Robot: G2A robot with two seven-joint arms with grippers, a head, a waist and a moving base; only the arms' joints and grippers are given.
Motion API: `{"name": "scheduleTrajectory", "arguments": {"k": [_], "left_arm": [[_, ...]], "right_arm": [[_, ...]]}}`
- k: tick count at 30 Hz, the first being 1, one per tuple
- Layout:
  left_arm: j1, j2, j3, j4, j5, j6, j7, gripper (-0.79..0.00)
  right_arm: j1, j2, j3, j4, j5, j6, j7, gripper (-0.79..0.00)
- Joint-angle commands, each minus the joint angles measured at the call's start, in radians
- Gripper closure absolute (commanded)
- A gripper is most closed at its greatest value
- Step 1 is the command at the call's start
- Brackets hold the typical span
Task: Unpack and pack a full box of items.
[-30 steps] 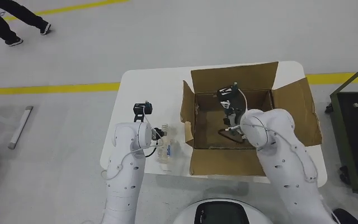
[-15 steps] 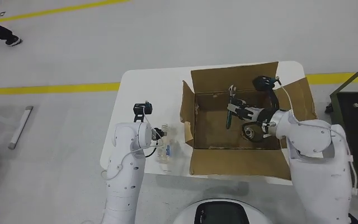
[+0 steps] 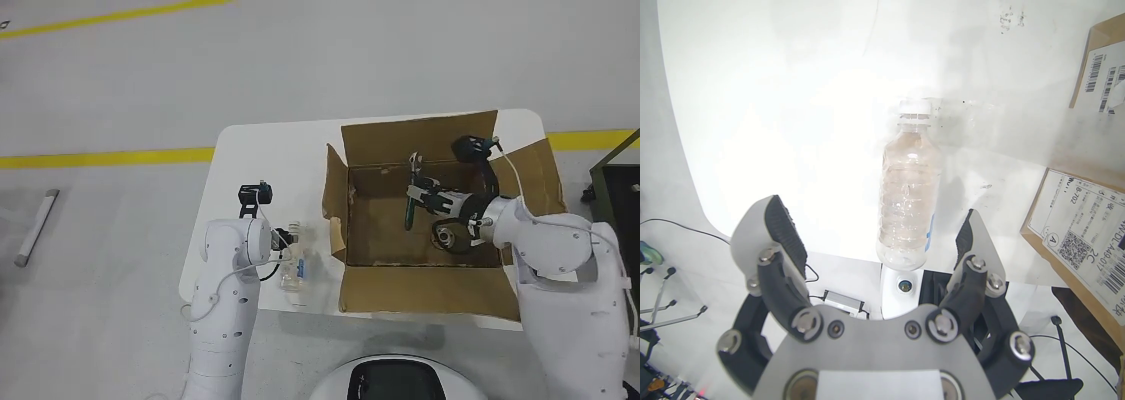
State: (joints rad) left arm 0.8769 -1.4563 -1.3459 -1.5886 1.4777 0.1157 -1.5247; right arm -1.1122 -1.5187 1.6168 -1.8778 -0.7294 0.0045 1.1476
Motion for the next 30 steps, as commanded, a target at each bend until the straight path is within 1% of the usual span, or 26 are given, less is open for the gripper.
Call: {"name": "scheduleTrajectory", "arguments": {"k": [1, 6, 10, 15, 19, 24, 30], "left_arm": [[0.000, 0.000, 0.000, 0.000, 0.000, 0.000, 0.000, -0.785], [0.000, 0.000, 0.000, 0.000, 0.000, 0.000, 0.000, -0.785], [0.000, 0.000, 0.000, 0.000, 0.000, 0.000, 0.000, -0.785], [0.000, 0.000, 0.000, 0.000, 0.000, 0.000, 0.000, -0.785], [0.000, 0.000, 0.000, 0.000, 0.000, 0.000, 0.000, -0.785], [0.000, 0.000, 0.000, 0.000, 0.000, 0.000, 0.000, -0.785], [0.000, 0.000, 0.000, 0.000, 0.000, 0.000, 0.000, -0.785]], "right_arm": [[-0.013, 0.002, -0.004, -0.003, 0.003, -0.012, -0.029, 0.000], [-0.035, 0.012, 0.050, -0.064, 0.098, -0.060, -0.119, 0.000], [-0.052, 0.023, 0.137, -0.104, 0.216, -0.093, -0.179, 0.000], [-0.070, 0.039, 0.267, -0.113, 0.390, -0.131, -0.205, 0.000], [-0.092, 0.052, 0.357, -0.089, 0.526, -0.149, -0.208, 0.000], [-0.124, 0.063, 0.390, -0.054, 0.652, -0.147, -0.215, 0.000], [-0.126, 0.064, 0.389, -0.053, 0.654, -0.145, -0.215, 0.000]]}}
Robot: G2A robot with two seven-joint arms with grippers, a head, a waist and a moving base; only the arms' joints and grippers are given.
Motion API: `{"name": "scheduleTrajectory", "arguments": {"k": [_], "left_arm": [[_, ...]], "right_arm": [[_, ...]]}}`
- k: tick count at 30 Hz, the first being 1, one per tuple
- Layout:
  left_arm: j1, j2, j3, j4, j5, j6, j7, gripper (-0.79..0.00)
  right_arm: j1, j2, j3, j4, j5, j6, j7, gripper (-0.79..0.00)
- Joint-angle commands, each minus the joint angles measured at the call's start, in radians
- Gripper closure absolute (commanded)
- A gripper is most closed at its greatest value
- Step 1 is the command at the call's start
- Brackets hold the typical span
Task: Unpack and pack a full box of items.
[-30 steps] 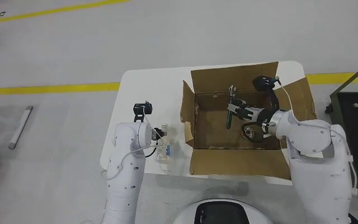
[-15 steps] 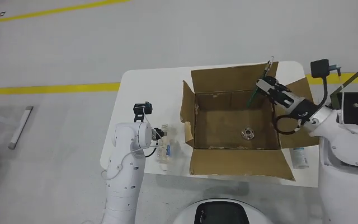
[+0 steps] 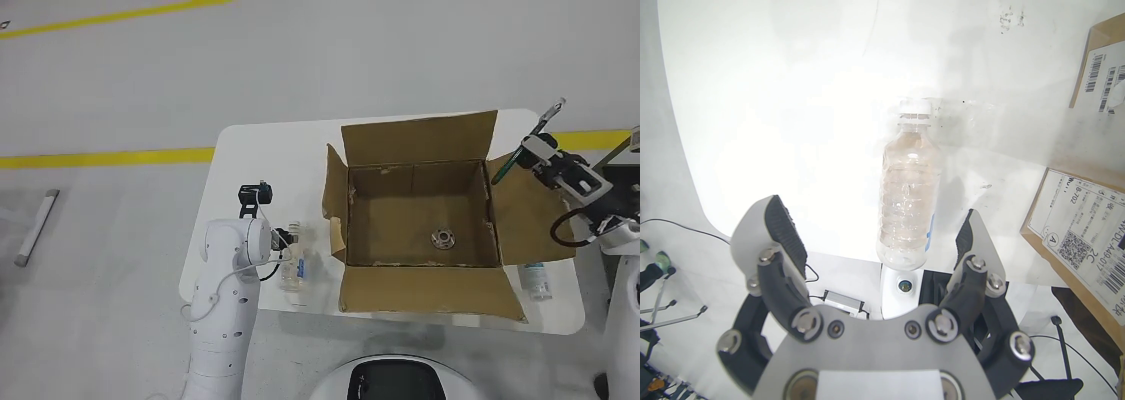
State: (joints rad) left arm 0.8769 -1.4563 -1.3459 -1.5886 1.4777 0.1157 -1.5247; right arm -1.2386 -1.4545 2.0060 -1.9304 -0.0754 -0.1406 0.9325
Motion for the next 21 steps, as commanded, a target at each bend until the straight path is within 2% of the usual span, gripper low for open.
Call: {"name": "scheduleTrajectory", "arguments": {"k": [1, 6, 9, 15, 21], "left_arm": [[0.000, 0.000, 0.000, 0.000, 0.000, 0.000, 0.000, -0.785], [0.000, 0.000, 0.000, 0.000, 0.000, 0.000, 0.000, -0.785], [0.000, 0.000, 0.000, 0.000, 0.000, 0.000, 0.000, -0.785], [0.000, 0.000, 0.000, 0.000, 0.000, 0.000, 0.000, -0.785], [0.000, 0.000, 0.000, 0.000, 0.000, 0.000, 0.000, -0.785]], "right_arm": [[0.000, 0.000, 0.000, 0.000, 0.000, 0.000, 0.000, 0.000], [-0.002, 0.000, 0.000, -0.001, 0.001, -0.001, -0.005, 0.000], [-0.017, 0.008, 0.020, -0.032, -0.029, -0.014, -0.048, 0.000], [-0.035, 0.041, 0.157, -0.065, -0.141, -0.039, -0.053, 0.000], [-0.073, 0.080, 0.273, -0.068, -0.324, -0.075, 0.026, 0.000]]}}
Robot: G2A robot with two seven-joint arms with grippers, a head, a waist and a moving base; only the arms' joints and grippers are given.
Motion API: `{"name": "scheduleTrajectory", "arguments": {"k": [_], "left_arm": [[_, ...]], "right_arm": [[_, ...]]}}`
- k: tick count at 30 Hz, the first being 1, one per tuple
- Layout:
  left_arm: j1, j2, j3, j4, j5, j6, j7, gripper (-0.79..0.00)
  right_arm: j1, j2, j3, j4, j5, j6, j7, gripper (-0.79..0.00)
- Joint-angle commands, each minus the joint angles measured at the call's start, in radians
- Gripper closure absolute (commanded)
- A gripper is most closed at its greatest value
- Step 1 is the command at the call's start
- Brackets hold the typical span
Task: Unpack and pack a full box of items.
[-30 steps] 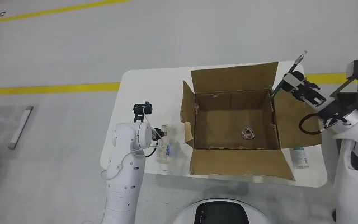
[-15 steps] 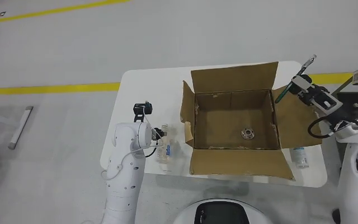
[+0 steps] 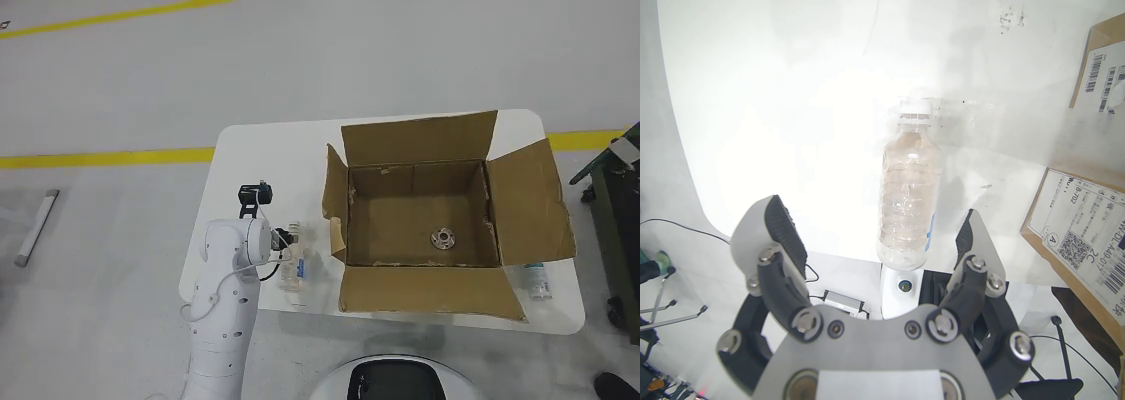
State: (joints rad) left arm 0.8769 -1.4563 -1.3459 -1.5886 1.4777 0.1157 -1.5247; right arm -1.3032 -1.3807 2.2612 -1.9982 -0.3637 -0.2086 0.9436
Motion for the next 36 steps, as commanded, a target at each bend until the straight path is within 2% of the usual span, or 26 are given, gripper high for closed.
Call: {"name": "scheduleTrajectory", "arguments": {"k": [1, 10, 14, 18, 22, 36], "left_arm": [[0.000, 0.000, 0.000, 0.000, 0.000, 0.000, 0.000, -0.785], [0.000, 0.000, 0.000, 0.000, 0.000, 0.000, 0.000, -0.785], [0.000, 0.000, 0.000, 0.000, 0.000, 0.000, 0.000, -0.785], [0.000, 0.000, 0.000, 0.000, 0.000, 0.000, 0.000, -0.785], [0.000, 0.000, 0.000, 0.000, 0.000, 0.000, 0.000, -0.785], [0.000, 0.000, 0.000, 0.000, 0.000, 0.000, 0.000, -0.785]], "right_arm": [[-0.020, 0.012, 0.028, 0.004, -0.056, -0.014, 0.028, 0.000], [-0.143, 0.046, 0.038, 0.034, -0.254, -0.068, 0.116, 0.000], [-0.197, 0.053, -0.012, 0.030, -0.347, -0.093, 0.106, 0.000], [-0.242, 0.059, -0.084, 0.027, -0.501, -0.118, 0.075, 0.000], [-0.275, 0.062, -0.142, 0.036, -0.609, -0.102, 0.037, 0.000], [-0.337, 0.079, -0.211, 0.063, -0.685, -0.089, 0.047, 0.000]]}}
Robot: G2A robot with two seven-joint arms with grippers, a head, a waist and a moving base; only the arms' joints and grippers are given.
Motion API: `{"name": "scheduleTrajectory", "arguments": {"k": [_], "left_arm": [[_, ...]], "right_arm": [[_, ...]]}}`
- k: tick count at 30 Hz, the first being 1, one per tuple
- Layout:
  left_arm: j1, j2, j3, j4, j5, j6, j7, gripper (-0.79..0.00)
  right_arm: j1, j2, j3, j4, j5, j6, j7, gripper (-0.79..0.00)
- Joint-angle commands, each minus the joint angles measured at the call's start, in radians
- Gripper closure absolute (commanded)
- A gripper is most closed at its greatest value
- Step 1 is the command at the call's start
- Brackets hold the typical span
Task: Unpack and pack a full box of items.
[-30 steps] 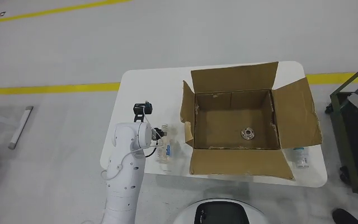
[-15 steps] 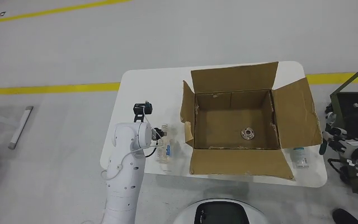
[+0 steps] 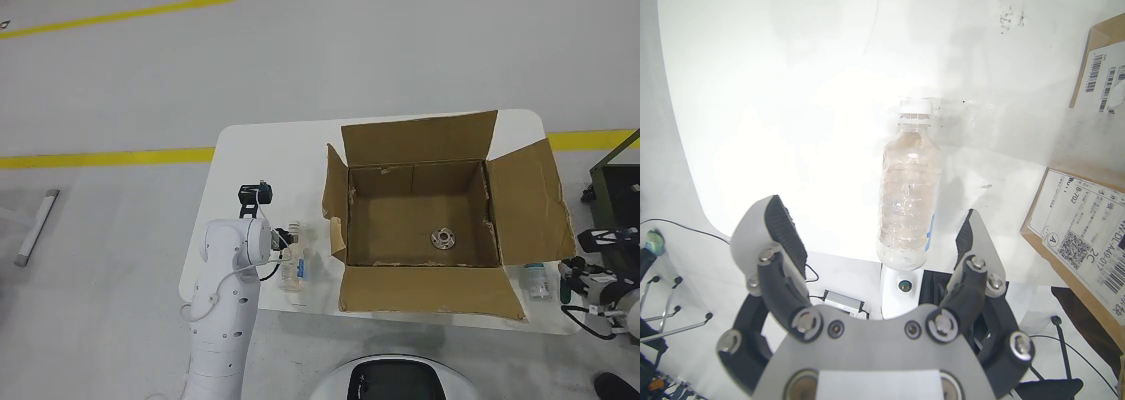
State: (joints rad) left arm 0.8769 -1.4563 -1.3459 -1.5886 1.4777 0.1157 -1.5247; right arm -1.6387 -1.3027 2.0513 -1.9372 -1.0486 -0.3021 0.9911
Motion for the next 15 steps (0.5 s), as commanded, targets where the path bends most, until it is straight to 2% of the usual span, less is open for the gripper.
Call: {"name": "scheduleTrajectory", "arguments": {"k": [1, 15], "left_arm": [[0.000, 0.000, 0.000, 0.000, 0.000, 0.000, 0.000, -0.785], [0.000, 0.000, 0.000, 0.000, 0.000, 0.000, 0.000, -0.785]], "right_arm": [[-0.003, 0.002, -0.002, 0.003, -0.004, 0.012, -0.002, 0.000], [0.011, 0.016, -0.060, 0.054, -0.032, 0.077, -0.029, 0.000]]}}
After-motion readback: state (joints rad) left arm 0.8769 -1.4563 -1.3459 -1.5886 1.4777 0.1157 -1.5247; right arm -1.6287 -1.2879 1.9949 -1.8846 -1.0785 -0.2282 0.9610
